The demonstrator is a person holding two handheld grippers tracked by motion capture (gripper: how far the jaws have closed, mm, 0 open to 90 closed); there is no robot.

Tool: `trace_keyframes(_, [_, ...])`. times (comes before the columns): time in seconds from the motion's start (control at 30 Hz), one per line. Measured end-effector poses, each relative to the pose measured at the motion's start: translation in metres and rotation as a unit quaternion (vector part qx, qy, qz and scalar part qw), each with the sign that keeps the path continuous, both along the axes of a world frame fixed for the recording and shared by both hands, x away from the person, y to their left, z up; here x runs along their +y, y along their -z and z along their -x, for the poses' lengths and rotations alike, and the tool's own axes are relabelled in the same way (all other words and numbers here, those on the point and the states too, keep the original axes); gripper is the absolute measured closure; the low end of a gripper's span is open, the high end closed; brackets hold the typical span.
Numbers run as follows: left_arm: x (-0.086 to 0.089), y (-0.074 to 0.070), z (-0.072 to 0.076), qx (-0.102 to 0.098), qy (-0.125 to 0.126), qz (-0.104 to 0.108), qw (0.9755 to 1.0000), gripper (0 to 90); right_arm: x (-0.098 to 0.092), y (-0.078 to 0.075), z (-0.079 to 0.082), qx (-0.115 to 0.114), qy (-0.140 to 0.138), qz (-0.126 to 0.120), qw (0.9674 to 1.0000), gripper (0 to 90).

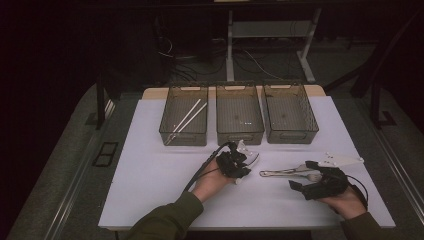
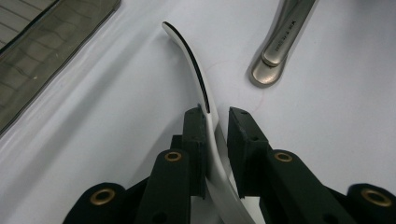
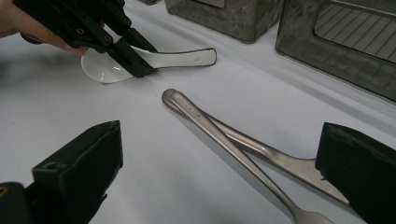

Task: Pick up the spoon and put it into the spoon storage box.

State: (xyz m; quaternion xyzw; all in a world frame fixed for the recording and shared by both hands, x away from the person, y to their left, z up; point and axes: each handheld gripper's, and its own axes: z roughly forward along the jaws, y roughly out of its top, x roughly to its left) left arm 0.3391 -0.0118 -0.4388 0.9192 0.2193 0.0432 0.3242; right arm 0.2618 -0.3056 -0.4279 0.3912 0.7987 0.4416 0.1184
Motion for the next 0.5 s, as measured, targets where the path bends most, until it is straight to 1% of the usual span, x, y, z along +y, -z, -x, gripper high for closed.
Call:
trace_keyframes(0.1, [0.0002,-0.0009,-0.0013,0.011,-0.003,0.007,0.9999,78.6,-0.0002,0.0001,0.0,0.001,0.0,0.001,1.0,0.7])
trace_keyframes(0.27, [0.0002,-0.0009,-0.0017,0.015,-0.003,0.01,0.9998,79.1,-0.0009,0.0001,0.0003,0.001,0.0,0.0,1.0,0.7])
trace_keyframes(0.33, [0.0002,-0.0013,-0.0017,0.016,-0.001,0.008,0.9998,79.2,-0.0012,-0.0002,0.0006,0.001,0.001,0.0,1.0,0.7])
trace_keyframes(0.37, [0.0006,-0.0019,-0.0019,0.016,0.004,0.004,0.9999,79.3,-0.0014,-0.0002,0.0007,0.001,0.001,0.0,1.0,0.7])
trace_keyframes(0.47, [0.0005,-0.0029,-0.001,0.011,0.012,-0.002,0.9999,79.5,-0.0016,-0.0003,0.0009,0.0,0.001,0.001,1.0,0.7])
trace_keyframes(0.5, [0.0006,-0.0033,-0.0005,0.013,0.012,-0.002,0.9998,79.5,-0.0017,-0.0003,0.0008,0.0,0.001,0.001,1.0,0.7])
